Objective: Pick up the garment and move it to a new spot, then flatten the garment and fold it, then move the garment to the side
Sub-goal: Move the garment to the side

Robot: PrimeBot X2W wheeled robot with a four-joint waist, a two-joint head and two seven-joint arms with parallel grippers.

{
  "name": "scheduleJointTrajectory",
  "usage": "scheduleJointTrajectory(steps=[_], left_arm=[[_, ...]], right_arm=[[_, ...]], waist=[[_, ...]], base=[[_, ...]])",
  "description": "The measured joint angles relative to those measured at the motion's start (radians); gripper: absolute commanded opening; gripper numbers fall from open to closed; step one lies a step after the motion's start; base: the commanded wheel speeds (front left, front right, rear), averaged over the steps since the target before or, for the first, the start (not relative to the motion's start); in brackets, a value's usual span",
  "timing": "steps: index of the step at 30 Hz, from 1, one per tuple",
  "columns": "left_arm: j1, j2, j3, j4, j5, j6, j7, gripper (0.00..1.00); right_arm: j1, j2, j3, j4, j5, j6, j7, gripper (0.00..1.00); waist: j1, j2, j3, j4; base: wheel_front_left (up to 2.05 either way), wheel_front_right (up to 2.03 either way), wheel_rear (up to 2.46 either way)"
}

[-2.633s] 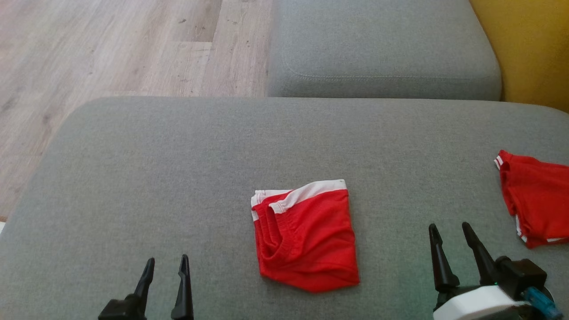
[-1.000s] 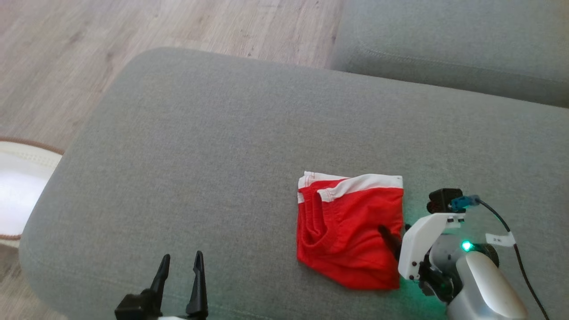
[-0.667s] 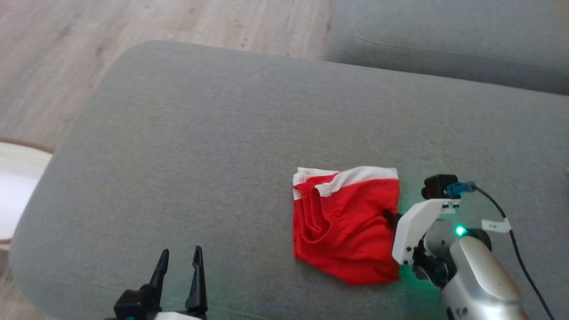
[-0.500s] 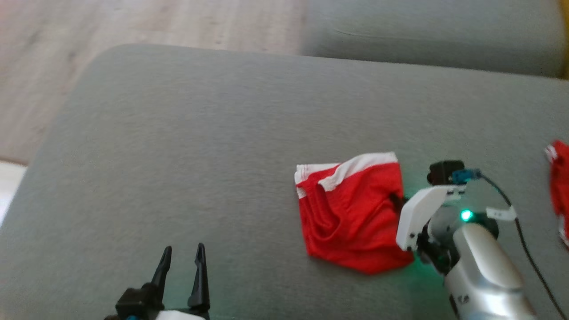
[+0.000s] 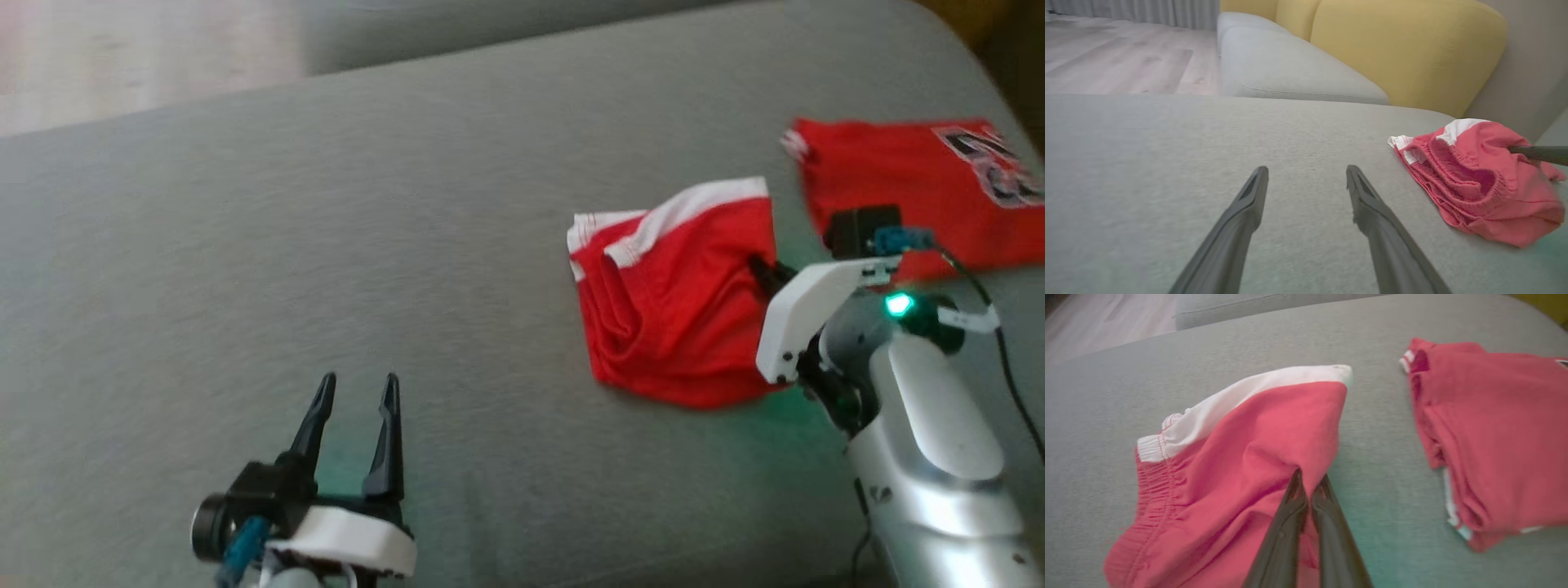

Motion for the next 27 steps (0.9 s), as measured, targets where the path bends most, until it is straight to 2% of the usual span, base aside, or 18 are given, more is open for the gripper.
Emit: scheduleJointTrajectory(steps=[7,12,16,21,27], left_arm=[[-0.032,0.024,-0.007,-0.012,0.019,-0.002,0.033,1.0],[-0.051,0.027,-0.02,-0.021,0.022,-0.002,0.046,1.0],[-0.056,0.031,-0.027,-0.028,0.022,-0.001,0.055,1.0],[-0.055,0.036,-0.027,-0.035,0.022,0.007,0.055,1.0],[-0.055,0.041,-0.026,-0.042,0.022,0.015,0.055,1.0]], right_arm=[[-0.02,-0.017,0.046,-0.03,0.003,0.0,0.001,0.0],[-0.059,-0.018,0.076,-0.028,0.011,0.0,-0.022,0.0],[-0.115,-0.032,0.091,-0.022,0.01,0.0,-0.022,0.0],[-0.161,-0.089,0.084,-0.013,0.01,0.0,-0.019,0.0],[-0.228,-0.204,0.022,0.028,0.01,0.0,0.005,0.0]], waist=[[0.0,0.0,0.061,-0.158],[0.0001,0.0,0.106,-0.208],[-0.0001,0.0,0.112,-0.191],[-0.0001,0.0,0.107,-0.153],[-0.0001,0.0,0.113,-0.085]], base=[[0.0,0.0,0.0],[0.0,0.0,0.0],[0.0,0.0,0.0],[0.0,0.0,0.0],[0.0,0.0,0.0]])
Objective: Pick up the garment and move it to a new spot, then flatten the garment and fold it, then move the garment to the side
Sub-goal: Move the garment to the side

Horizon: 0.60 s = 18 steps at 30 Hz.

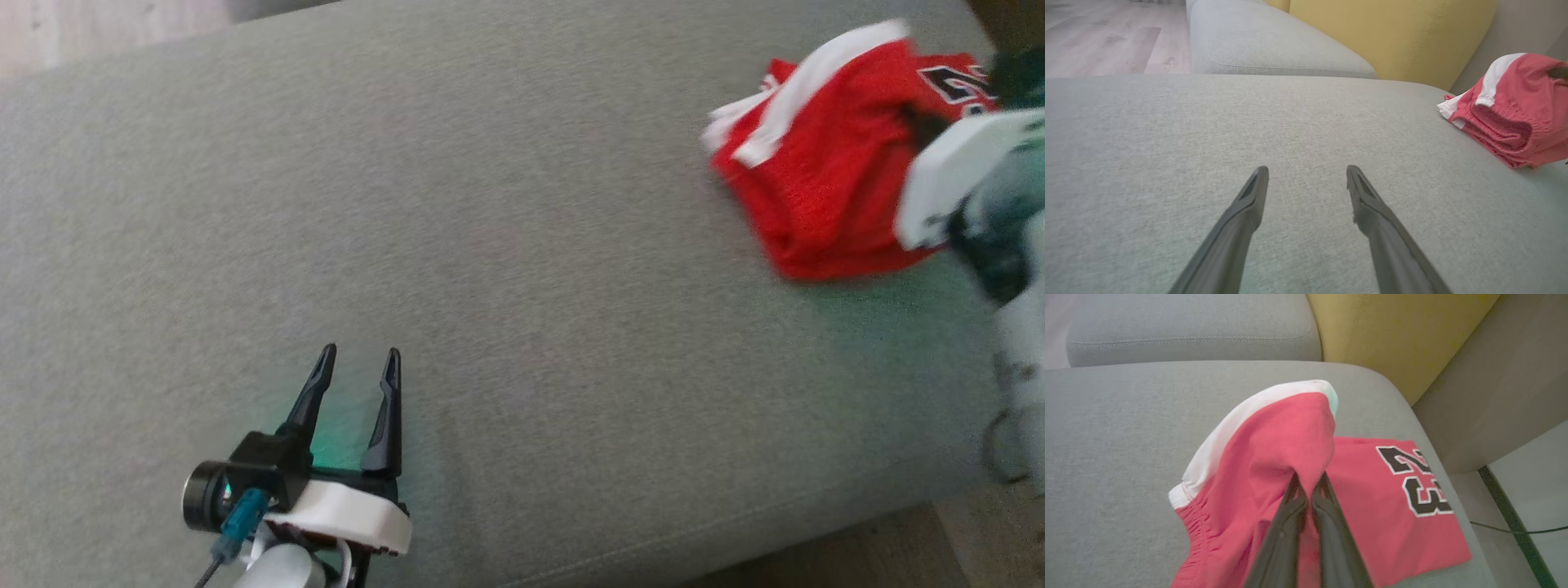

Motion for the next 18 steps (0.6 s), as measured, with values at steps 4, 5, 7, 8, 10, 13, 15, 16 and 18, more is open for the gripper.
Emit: scheduleJointTrajectory(steps=[4,5,7,8,10,13,15,16,18], left_arm=[[0.0,0.008,0.001,-0.009,0.0,0.0,0.0,1.0],[0.0,0.009,0.001,-0.01,0.0,0.0,0.0,1.0],[-0.001,0.01,0.0,-0.016,0.0,0.0,0.0,1.0],[-0.002,0.011,0.0,-0.02,0.0,0.0,0.001,1.0],[-0.005,0.011,0.0,-0.024,0.0,0.001,0.008,1.0],[-0.006,0.013,0.0,-0.027,0.002,0.001,0.008,1.0],[-0.006,0.014,0.0,-0.027,0.002,0.002,0.008,1.0],[-0.006,0.015,0.0,-0.028,0.002,0.002,0.008,1.0],[-0.006,0.015,0.0,-0.029,0.002,0.009,0.009,1.0]], right_arm=[[-0.046,-0.077,-0.041,0.031,-0.012,0.0,0.006,0.0],[-0.055,-0.092,-0.054,0.037,-0.02,0.0,0.01,0.0],[-0.064,-0.119,-0.082,0.044,-0.04,0.0,0.011,0.0],[-0.066,-0.13,-0.096,0.051,-0.048,0.0,0.011,0.0],[-0.069,-0.147,-0.118,0.06,-0.068,0.0,0.01,0.0],[-0.068,-0.161,-0.14,0.064,-0.089,0.0,0.009,0.04],[-0.068,-0.16,-0.156,0.067,-0.1,0.0,0.007,0.96],[-0.067,-0.159,-0.166,0.071,-0.106,0.0,0.007,1.0],[-0.063,-0.157,-0.188,0.073,-0.12,0.0,0.007,1.0]], waist=[[0.0,0.0,0.019,0.041],[0.0,0.0,0.025,0.049],[0.0001,0.0,0.037,0.064],[0.0,0.0,0.043,0.071],[0.0001,0.0,0.055,0.082],[0.0001,0.0,0.07,0.094],[0.0001,0.0,0.076,0.097],[0.0001,0.0,0.078,0.097],[0.0001,0.0,0.081,0.096]], base=[[0.0,0.0,0.0],[0.0,0.0,0.0],[0.0,0.0,0.0],[0.0,0.0,0.0],[0.0,0.0,0.0],[0.0,0.0,0.0],[0.0,0.0,0.0],[0.0,0.0,0.0],[0.0,0.0,0.0]])
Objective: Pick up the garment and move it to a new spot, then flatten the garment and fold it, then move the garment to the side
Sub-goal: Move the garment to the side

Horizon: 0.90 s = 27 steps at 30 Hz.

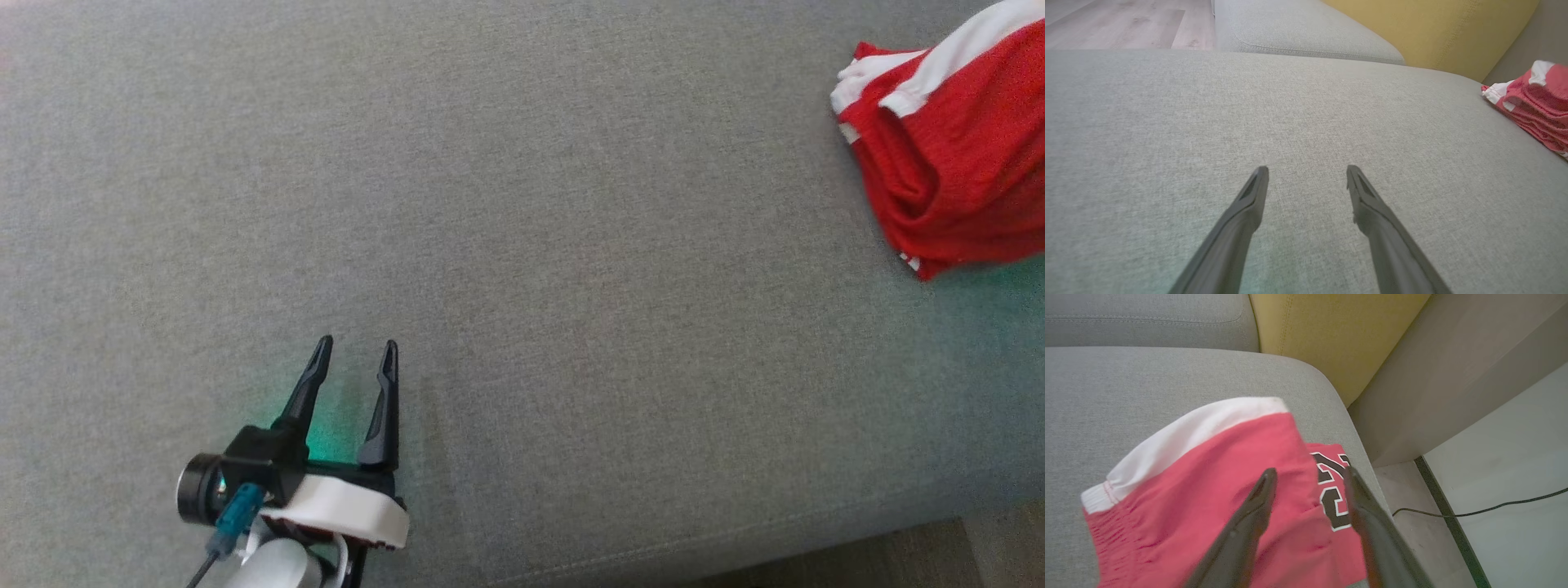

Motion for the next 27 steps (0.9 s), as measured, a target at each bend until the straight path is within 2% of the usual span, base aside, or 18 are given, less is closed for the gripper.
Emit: scheduleJointTrajectory(steps=[3,13,18,27], left_arm=[[0.0,0.002,-0.001,-0.001,0.0,0.0,0.0,1.0],[-0.001,0.004,-0.002,0.002,0.0,0.008,0.007,1.0],[0.0,0.004,0.007,0.015,-0.014,0.01,-0.003,1.0],[0.061,0.013,0.065,0.045,-0.062,0.036,-0.034,1.0]], right_arm=[[0.012,0.021,-0.042,-0.001,-0.043,0.0,0.0,1.0],[0.042,0.095,-0.06,-0.058,-0.071,0.0,-0.054,1.0],[0.072,0.131,-0.042,-0.108,-0.071,0.0,-0.119,1.0],[0.192,0.25,0.01,-0.175,-0.056,0.0,-0.251,1.0]], waist=[[0.0,0.0,0.001,-0.006],[-0.0001,0.0,-0.043,-0.012],[-0.0001,0.0,-0.1,0.0],[-0.0003,0.0,-0.244,0.045]], base=[[0.0,0.0,0.0],[0.0,0.0,0.0],[0.0,0.0,0.0],[0.0,0.0,0.0]])
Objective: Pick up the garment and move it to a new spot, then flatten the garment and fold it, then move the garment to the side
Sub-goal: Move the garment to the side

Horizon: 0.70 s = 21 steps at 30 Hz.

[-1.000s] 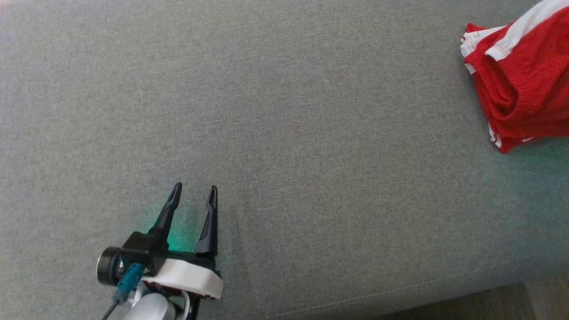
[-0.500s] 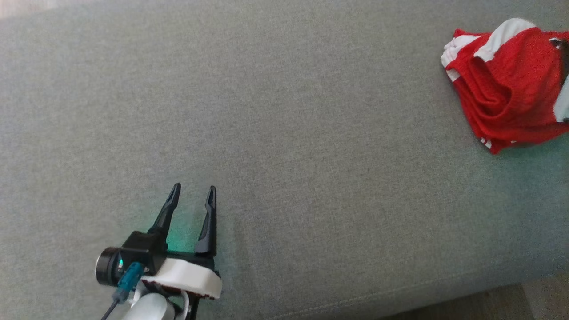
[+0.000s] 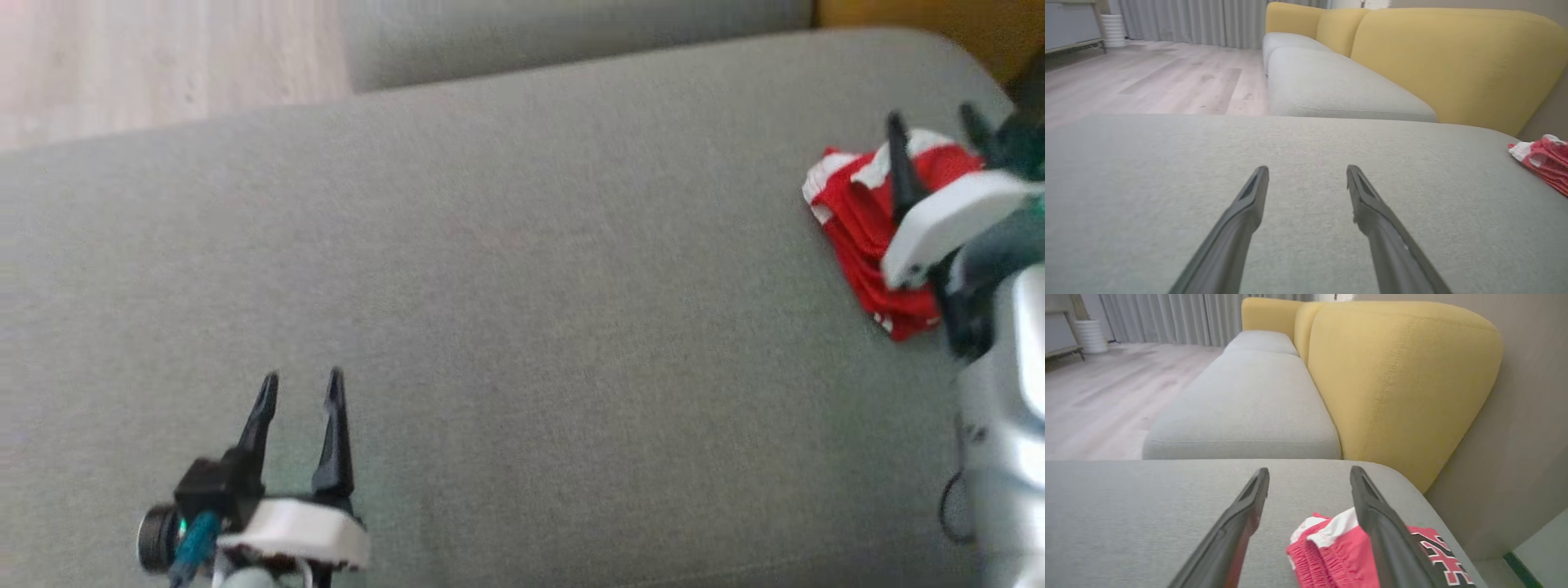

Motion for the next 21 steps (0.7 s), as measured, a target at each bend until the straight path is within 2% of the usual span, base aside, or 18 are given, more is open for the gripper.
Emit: scheduleJointTrajectory(steps=[10,16,21], left_arm=[[0.103,0.011,0.03,-0.004,-0.04,0.017,-0.012,1.0],[0.148,0.011,0.035,0.001,-0.057,0.017,-0.021,1.0],[0.163,0.01,0.035,0.009,-0.061,0.016,-0.024,1.0]], right_arm=[[0.202,0.103,0.027,-0.086,-0.017,0.0,-0.145,1.0],[0.404,0.145,0.026,-0.18,-0.019,0.0,-0.21,1.0],[0.564,0.152,0.057,-0.238,0.079,0.0,-0.262,1.0]], waist=[[0.0001,0.0,-0.114,0.084],[0.0,0.0,-0.154,0.132],[0.0001,0.0,-0.171,0.161]], base=[[0.0,0.0,0.0],[0.0,0.0,0.0],[0.0,0.0,0.0]])
